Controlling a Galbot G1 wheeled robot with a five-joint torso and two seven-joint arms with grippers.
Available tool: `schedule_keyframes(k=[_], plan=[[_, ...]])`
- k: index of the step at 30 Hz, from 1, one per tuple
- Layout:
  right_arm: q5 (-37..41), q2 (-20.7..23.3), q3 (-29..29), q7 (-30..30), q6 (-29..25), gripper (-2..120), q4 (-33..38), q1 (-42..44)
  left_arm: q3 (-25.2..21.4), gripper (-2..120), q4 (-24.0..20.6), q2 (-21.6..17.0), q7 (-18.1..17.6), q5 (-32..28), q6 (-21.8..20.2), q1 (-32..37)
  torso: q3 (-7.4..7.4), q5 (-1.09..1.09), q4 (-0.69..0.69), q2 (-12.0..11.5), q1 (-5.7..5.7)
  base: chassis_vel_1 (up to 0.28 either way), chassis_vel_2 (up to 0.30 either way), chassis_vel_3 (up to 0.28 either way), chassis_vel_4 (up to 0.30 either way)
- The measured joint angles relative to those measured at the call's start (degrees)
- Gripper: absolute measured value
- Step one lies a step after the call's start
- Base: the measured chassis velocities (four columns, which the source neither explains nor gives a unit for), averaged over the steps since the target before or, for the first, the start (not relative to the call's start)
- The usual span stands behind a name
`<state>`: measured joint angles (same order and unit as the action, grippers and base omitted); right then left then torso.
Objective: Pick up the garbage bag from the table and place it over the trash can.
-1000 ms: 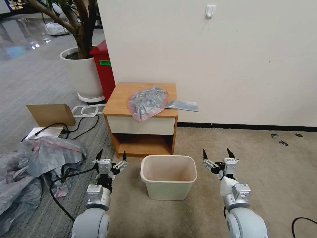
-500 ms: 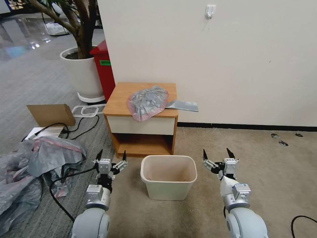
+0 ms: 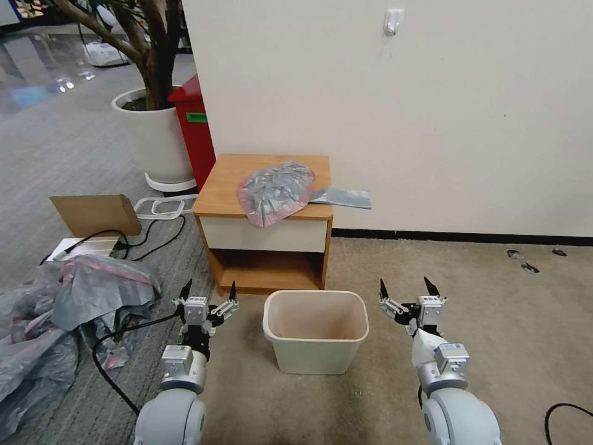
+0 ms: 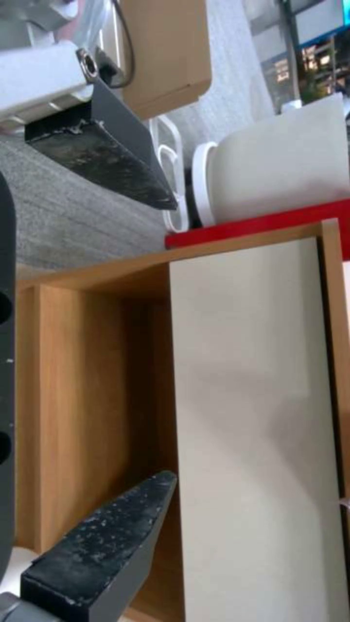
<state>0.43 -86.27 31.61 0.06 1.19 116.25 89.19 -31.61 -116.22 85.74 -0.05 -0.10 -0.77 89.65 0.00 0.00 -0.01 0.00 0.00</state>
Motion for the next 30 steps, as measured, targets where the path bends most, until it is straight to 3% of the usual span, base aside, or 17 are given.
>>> schedule_keyframes(k=[9, 11, 14, 19, 25, 30], plan=[[4.18, -3.48, 0.98, 1.48, 10.94, 100, 15.92, 3.65, -1.44, 100, -12.98, -1.83, -1.33, -1.2, -7.46, 6.79, -0.01, 0.0, 0.01, 0.0, 0.0, 0.0, 0.0, 0.0, 0.0], [4.73, -3.73, 0.98, 1.67, 11.77, 100, 17.18, 3.95, -1.61, 100, -14.33, -2.02, -1.47, -1.32, -8.25, 7.5, -0.01, -0.02, 0.01, 0.0, 0.0, 0.0, 0.0, 0.0, 0.0], [7.67, -3.64, -0.38, 2.32, 13.48, 100, 17.79, 4.54, -2.29, 100, -20.69, -2.9, -2.15, -1.88, -11.9, 10.84, -0.01, 0.0, 0.02, 0.0, 0.0, 0.0, 0.0, 0.0, 0.0], [8.34, -3.29, -0.7, 2.36, 13.3, 100, 16.52, 4.29, -3.09, 100, -26.9, -3.87, -2.85, -2.49, -15.76, 14.38, -0.01, 0.02, 0.01, 0.0, 0.0, 0.0, 0.0, 0.0, 0.0], [10.93, -2.56, -0.54, 2.66, 13.08, 100, 15.63, 3.17, -3.5, 100, -27.56, -4.41, -3.24, -2.85, -18.05, 16.41, -0.01, 0.0, 0.01, 0.0, 0.0, 0.0, 0.0, 0.0, 0.0], [15.39, -1.4, 0.37, 3.02, 13.11, 100, 14.12, 0.49, -7.18, 100, -27.55, -6.21, -3.29, -5.51, -17.26, 17.16, 0.0, -0.01, 0.0, 0.0, 0.0, 0.0, 0.0, 0.0, 0.0]])
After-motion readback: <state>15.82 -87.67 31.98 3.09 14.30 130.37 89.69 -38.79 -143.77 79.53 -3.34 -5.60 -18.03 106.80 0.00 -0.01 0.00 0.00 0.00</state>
